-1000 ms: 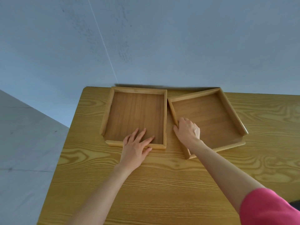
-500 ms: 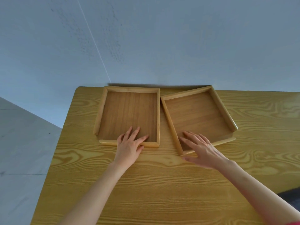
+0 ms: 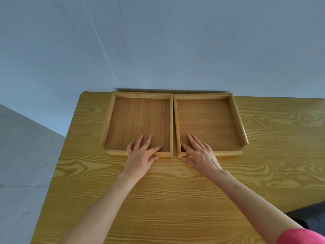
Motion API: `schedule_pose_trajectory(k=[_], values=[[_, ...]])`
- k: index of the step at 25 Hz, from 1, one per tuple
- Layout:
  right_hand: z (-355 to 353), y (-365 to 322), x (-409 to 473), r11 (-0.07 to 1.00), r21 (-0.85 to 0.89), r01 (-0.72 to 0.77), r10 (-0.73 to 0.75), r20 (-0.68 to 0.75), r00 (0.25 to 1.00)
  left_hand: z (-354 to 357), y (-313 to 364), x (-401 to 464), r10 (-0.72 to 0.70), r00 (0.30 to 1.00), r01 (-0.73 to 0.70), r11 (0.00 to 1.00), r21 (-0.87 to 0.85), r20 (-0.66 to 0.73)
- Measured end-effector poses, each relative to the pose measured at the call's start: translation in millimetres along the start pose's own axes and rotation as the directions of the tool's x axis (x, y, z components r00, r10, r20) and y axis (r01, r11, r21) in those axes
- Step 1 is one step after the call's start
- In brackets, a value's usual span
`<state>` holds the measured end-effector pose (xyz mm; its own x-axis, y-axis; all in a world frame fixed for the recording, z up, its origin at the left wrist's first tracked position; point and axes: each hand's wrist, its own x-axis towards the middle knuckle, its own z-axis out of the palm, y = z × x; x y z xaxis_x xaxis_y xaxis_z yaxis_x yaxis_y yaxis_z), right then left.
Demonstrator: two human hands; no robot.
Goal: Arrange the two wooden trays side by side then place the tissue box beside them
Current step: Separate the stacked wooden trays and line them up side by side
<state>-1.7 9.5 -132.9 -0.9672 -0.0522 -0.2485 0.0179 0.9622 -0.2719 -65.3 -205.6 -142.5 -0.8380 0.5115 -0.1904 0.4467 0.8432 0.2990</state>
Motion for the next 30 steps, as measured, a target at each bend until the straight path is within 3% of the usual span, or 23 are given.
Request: schedule_pose_trajectory(k=[14, 24, 30], values=[[5.8, -5.3, 0.5, 1.0, 0.002, -0.031, 0.031, -0.065, 0.997, 3.9, 15.2, 2.0, -0.038, 0.998, 0.039, 0.999, -0.035, 0.048], [1.2, 42.2, -67.8, 0.992, 0.067, -0.103, 0.11, -0.124, 0.986, 28.1, 82.5, -5.7, 0.076, 0.993, -0.072, 0.996, -0.054, 0.085], [-3.6, 67.8, -69.1, 0.998, 0.027, -0.056, 0.059, -0.147, 0.987, 34.0, 102.4, 3.2, 0.045, 0.998, -0.043, 0.998, -0.053, 0.051]])
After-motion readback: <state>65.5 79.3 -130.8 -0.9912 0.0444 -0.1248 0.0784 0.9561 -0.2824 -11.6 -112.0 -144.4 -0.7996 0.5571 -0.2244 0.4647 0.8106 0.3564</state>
